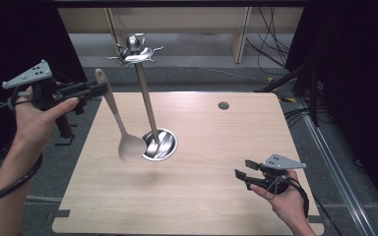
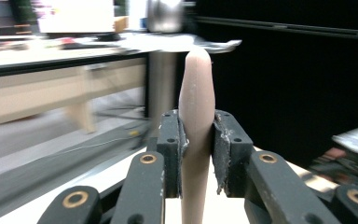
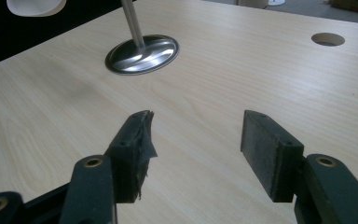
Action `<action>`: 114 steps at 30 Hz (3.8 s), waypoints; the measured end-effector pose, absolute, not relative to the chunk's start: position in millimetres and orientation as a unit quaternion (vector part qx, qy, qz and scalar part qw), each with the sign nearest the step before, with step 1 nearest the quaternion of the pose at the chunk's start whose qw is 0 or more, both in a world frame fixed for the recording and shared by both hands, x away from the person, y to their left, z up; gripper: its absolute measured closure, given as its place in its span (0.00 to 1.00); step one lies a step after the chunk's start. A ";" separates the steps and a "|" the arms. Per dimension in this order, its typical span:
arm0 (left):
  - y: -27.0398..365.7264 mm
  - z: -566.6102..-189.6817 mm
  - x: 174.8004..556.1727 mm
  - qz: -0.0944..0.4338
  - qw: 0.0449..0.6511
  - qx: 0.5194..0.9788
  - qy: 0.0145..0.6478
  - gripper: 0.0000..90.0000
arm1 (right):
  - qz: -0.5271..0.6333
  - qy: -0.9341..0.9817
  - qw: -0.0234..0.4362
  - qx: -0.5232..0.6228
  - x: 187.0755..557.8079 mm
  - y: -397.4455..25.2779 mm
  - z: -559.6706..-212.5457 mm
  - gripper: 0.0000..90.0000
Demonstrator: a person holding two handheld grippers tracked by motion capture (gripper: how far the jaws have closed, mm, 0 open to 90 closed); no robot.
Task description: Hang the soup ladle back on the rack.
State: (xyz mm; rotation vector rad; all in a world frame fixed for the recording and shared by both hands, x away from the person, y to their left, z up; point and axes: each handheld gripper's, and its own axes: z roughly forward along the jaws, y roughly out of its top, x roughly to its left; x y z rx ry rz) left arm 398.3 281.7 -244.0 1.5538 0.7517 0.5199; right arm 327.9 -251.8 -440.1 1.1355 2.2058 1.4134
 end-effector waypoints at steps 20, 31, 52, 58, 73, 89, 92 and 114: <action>245.6 -242.4 412.9 0.332 0.550 0.640 0.423 0.82 | 0.487 0.767 0.146 0.391 328.1 -253.1 -440.3 0.49; 267.4 -243.0 425.0 0.266 0.593 0.691 0.316 0.82 | 0.484 0.767 0.148 0.394 327.3 -252.2 -440.5 0.49; 192.7 -243.4 402.0 0.228 0.565 0.741 0.282 0.82 | 0.483 0.772 0.163 0.379 330.3 -252.6 -441.7 0.49; 164.5 -235.8 404.8 0.224 0.579 0.724 0.300 0.82 | 0.486 0.768 0.148 0.391 328.6 -251.9 -441.7 0.49; 141.3 -224.1 423.1 0.229 0.583 0.707 0.329 0.82 | 0.485 0.771 0.150 0.384 329.0 -254.9 -441.6 0.49; 145.8 -224.7 425.2 0.228 0.587 0.692 0.354 0.82 | 0.483 0.771 0.152 0.386 329.0 -254.7 -442.1 0.49; 145.5 -224.8 425.3 0.228 0.589 0.688 0.358 0.82 | 0.490 0.770 0.149 0.382 330.0 -254.8 -443.1 0.49; 154.4 -229.5 417.7 0.285 0.595 0.668 0.345 0.68 | 0.479 0.770 0.149 0.394 327.7 -254.5 -442.7 0.49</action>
